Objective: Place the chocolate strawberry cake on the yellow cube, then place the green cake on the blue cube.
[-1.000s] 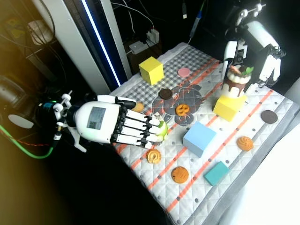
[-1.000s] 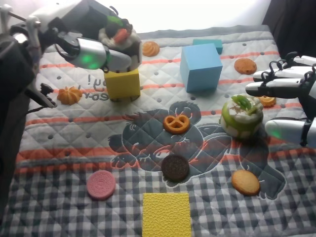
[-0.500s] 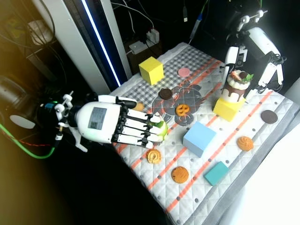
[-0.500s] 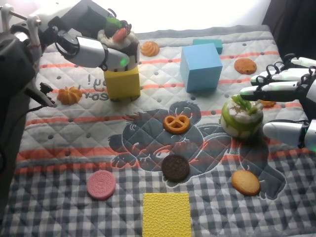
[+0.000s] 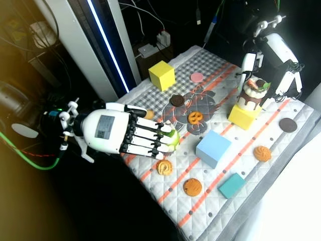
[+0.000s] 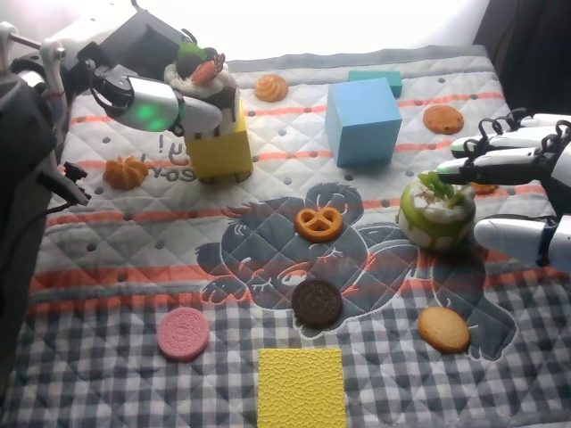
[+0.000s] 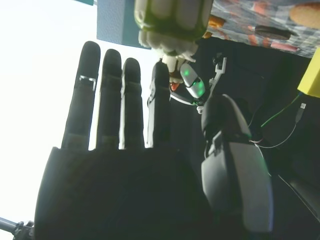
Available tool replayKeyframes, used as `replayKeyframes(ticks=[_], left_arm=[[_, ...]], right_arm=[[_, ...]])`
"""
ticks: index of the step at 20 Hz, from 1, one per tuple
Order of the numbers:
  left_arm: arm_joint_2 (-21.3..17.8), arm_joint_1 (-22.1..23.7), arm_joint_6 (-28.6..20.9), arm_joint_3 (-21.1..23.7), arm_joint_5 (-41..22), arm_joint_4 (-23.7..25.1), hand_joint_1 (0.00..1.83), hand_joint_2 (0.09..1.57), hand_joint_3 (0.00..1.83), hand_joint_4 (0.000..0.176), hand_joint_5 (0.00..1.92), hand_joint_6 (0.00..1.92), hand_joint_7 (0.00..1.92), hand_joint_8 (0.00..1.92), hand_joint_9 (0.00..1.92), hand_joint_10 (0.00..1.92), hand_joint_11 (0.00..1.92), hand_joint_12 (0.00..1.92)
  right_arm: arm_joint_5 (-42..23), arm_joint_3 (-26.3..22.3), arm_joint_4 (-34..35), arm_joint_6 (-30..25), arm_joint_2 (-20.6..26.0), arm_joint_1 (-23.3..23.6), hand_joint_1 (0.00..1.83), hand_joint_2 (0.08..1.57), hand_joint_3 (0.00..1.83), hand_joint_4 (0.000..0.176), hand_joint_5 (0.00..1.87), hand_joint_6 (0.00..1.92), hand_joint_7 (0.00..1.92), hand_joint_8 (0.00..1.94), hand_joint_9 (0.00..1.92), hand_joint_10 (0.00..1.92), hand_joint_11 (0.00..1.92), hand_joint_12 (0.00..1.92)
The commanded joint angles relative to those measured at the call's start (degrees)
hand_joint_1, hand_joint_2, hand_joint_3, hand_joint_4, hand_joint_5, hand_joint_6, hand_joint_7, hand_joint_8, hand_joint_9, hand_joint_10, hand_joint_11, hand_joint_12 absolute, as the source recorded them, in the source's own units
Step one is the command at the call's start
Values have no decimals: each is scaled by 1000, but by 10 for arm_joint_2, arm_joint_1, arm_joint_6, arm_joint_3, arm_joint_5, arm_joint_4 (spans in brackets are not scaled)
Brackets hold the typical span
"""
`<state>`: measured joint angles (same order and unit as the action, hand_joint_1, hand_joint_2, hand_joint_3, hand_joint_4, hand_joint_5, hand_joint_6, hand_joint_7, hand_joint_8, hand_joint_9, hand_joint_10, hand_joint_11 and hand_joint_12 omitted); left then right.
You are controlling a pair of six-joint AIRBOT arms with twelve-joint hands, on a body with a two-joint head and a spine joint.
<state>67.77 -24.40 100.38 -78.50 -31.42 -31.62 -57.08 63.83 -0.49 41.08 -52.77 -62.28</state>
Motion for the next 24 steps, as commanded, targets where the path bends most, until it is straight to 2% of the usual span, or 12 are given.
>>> replayKeyframes(ticks=[1,3,5,6,7,8,10,11,12,13,22,24], left_arm=[[-2,1,-6,0,-60,4,1260,1068,0,0,1037,715,1140,887,1045,466,397,1432],[-2,-1,-6,2,-61,1,1256,1071,0,0,1024,749,1136,883,1055,375,418,1401],[-2,-4,-6,3,-61,-1,1260,1069,0,0,1026,735,1144,880,1079,363,460,1390],[-2,-5,-6,4,-62,-3,1105,1062,0,31,1086,794,1147,207,1097,306,471,1341],[-2,-6,-6,4,-63,-4,1090,1063,0,61,1081,807,1181,96,1104,285,472,1342],[-2,-6,-6,4,-64,-4,1084,1060,0,84,1088,797,1202,60,1106,278,454,1360],[-3,-7,-6,5,-63,-5,1074,1063,0,105,1076,817,1195,26,1077,272,373,1367],[-3,-8,-6,5,-63,-5,1027,998,0,0,950,320,1186,15,1063,275,365,1340],[-3,-8,-6,5,-63,-5,988,982,0,0,961,111,1186,10,1050,293,331,1372],[-3,-8,-6,6,-63,-5,976,971,0,0,963,31,1173,3,1034,315,332,1368],[-5,-11,-6,10,-61,-4,951,926,0,0,809,0,1051,0,987,325,379,1338],[-6,-12,-6,10,-60,-3,955,920,0,0,744,0,997,0,942,391,376,1359]], right_arm=[[-68,3,11,-3,-1,7,131,1317,1,39,554,1,432,1,488,1,355,615],[-68,3,11,-3,-1,7,126,1320,2,22,566,6,440,4,498,5,368,615],[-68,3,11,-4,-1,6,113,1320,0,23,566,1,438,1,494,1,379,562],[-68,3,11,-4,-1,6,129,1318,0,26,576,0,449,0,505,1,414,512],[-68,3,11,-4,-1,6,128,1318,0,32,573,0,449,0,504,0,425,514],[-68,3,11,-4,-1,6,129,1322,2,27,568,0,442,0,493,0,412,506],[-68,3,11,-4,-2,6,139,1333,0,14,571,0,442,2,490,4,423,458],[-68,3,11,-4,-2,6,170,1330,0,15,577,2,449,3,487,2,414,445],[-68,3,11,-4,-2,6,171,1326,0,18,577,1,443,0,479,0,406,437],[-68,3,12,-4,-2,6,154,1321,0,27,577,1,439,0,474,0,403,430],[-68,2,14,-4,-2,5,121,1327,1,22,575,0,445,1,481,2,416,431],[-68,2,15,-4,-2,5,161,1328,0,10,578,1,444,0,480,0,412,428]])
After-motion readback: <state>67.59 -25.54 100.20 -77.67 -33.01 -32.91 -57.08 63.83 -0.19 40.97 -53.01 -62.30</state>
